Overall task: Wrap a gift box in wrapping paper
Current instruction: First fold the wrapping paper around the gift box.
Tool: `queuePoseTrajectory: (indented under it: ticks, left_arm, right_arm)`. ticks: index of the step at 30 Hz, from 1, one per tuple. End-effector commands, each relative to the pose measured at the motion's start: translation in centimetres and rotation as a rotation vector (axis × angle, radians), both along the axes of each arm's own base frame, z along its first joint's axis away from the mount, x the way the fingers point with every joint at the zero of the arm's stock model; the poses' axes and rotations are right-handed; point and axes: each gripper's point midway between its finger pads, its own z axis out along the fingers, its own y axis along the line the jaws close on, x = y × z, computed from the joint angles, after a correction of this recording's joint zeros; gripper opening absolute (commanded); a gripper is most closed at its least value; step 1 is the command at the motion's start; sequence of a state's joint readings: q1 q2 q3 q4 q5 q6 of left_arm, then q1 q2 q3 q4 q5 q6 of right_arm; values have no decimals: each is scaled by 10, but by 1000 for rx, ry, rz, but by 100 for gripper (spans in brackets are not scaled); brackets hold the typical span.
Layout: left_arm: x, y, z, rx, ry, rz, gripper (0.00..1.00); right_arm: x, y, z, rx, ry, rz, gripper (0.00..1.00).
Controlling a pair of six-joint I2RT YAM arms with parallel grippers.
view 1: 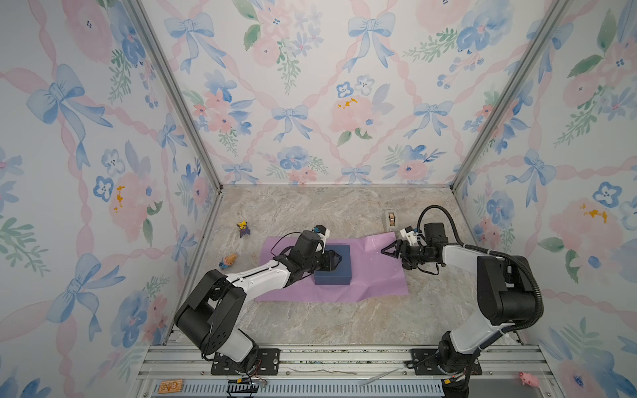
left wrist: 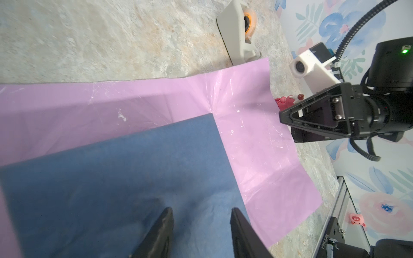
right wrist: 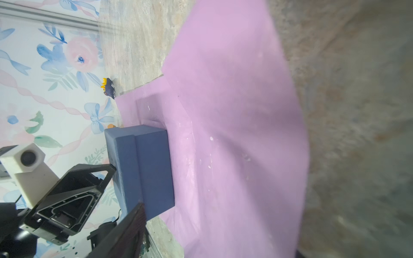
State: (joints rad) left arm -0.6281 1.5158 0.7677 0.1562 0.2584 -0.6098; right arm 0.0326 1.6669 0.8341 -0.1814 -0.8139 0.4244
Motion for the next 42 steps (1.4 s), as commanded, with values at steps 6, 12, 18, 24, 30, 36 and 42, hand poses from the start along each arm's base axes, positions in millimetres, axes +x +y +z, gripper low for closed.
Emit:
queuePoseTrajectory:
  ticks: [6,12,18,24,30,36,42]
  left_arm:
    - [-3,10,-19,56,33,30,45]
    - [0,8,-15,53,21,30,44]
    - [2,9,-12,54,11,35,44]
    - [5,9,-11,53,3,46,44]
    - [5,8,-11,43,1,46,44]
    - [6,8,-2,26,-18,51,45]
    - [9,6,23,-19,-64,59,49]
  right_arm:
    - [-47,-9,0,-105,62,51,49]
    - [-48,-10,5,-106,42,38,32]
    - [-35,-8,34,-91,-18,18,15]
    - [-32,6,71,-65,-101,43,14]
    - [-34,32,88,-35,-132,71,9]
    - [-35,57,101,-38,-160,96,4]
    - [-38,69,113,-129,-193,108,4]
